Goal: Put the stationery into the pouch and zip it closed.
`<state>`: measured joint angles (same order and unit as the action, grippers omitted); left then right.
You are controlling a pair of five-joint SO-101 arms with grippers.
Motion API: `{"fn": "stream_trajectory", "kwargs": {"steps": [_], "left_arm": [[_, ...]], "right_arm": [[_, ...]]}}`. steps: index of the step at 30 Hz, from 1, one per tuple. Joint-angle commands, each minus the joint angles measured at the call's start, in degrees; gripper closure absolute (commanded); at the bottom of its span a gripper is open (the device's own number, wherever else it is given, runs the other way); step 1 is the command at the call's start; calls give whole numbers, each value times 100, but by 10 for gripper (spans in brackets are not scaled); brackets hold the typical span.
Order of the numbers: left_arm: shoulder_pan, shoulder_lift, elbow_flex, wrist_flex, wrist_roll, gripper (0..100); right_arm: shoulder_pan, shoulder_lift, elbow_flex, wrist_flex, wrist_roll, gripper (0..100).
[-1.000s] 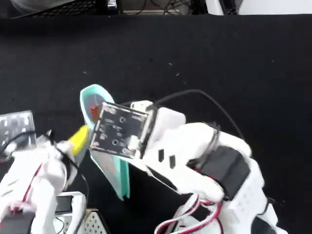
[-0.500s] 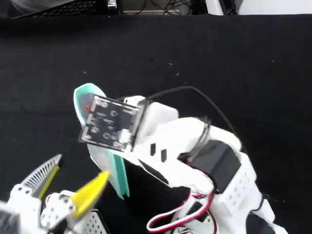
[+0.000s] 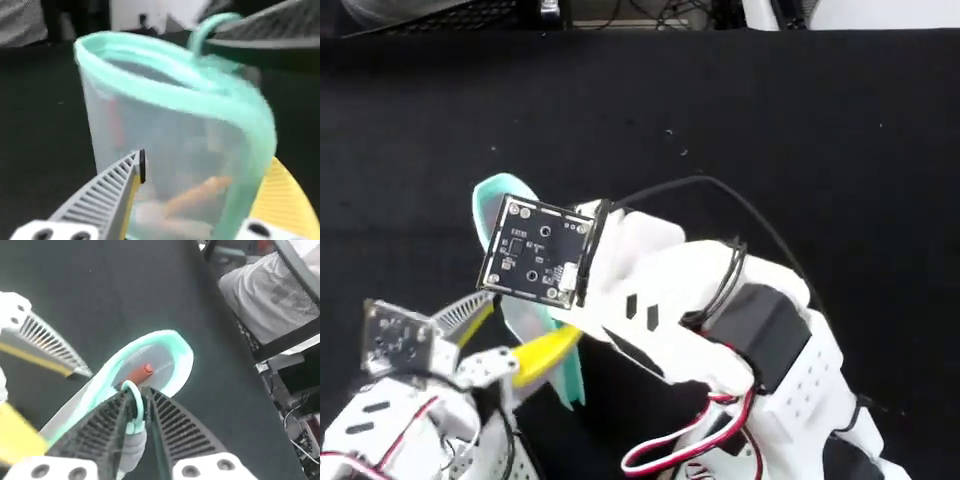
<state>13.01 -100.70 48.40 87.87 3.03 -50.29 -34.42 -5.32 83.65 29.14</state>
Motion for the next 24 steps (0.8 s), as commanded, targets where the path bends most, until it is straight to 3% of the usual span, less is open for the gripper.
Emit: {"fn": "stream_trajectory", "kwargs": {"steps": [1,5,24], "left_arm": [[-716,70,84,-123,-237,633],[-1024,62,-171,26,-325,632],[-1051,70,-620,273,-396,632]], "right_arm": [[-79,4,-224,62,-26,986],[-79,4,-224,18,-26,986],[-105,-303,-365,229,-62,986]]}}
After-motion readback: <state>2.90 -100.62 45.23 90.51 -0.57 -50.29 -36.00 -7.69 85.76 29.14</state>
